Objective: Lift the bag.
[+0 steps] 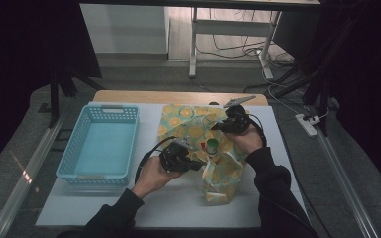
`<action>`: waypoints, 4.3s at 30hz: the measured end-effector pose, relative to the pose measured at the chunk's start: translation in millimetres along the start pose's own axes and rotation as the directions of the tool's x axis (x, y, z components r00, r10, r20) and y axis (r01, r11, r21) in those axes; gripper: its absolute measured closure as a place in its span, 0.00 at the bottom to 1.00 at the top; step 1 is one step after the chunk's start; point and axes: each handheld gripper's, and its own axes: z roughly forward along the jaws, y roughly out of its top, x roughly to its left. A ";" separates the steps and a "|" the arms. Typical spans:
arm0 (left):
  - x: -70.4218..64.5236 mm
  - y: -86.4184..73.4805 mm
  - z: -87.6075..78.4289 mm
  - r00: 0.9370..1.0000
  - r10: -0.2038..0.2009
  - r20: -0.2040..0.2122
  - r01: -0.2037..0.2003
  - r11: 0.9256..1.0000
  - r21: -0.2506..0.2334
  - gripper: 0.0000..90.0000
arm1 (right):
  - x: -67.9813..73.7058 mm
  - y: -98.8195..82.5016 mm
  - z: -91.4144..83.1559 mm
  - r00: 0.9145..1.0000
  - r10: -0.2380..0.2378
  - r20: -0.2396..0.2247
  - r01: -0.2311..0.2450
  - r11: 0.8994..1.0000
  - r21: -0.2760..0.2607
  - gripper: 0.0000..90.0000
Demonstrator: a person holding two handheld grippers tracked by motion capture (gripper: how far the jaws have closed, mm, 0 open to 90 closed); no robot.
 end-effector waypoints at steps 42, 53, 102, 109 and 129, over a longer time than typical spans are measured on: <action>14.6 92.0 -113.5 0.995 0.015 -0.094 -0.039 0.965 -0.258 1.00 | 26.0 64.0 -38.7 0.996 -0.083 0.014 0.084 0.995 -0.055 1.00; 14.5 112.8 -141.4 0.994 0.009 -0.112 -0.042 0.953 -0.299 1.00 | 29.9 82.9 -55.6 0.997 -0.073 -0.029 0.070 0.992 -0.109 1.00; 65.3 132.9 -138.6 0.944 -0.081 -0.320 0.009 0.975 -0.221 1.00 | 17.3 128.9 -57.7 0.994 -0.059 0.092 0.070 0.990 -0.125 1.00; 71.5 133.8 -132.9 0.941 -0.085 -0.328 0.015 0.977 -0.211 1.00 | 18.4 127.0 -57.4 0.997 -0.049 0.064 0.056 0.991 -0.119 0.84; 104.9 129.5 -115.7 0.919 -0.153 -0.364 0.085 0.977 -0.195 1.00 | 24.2 109.6 -61.8 0.999 -0.038 0.019 0.040 0.995 -0.087 0.40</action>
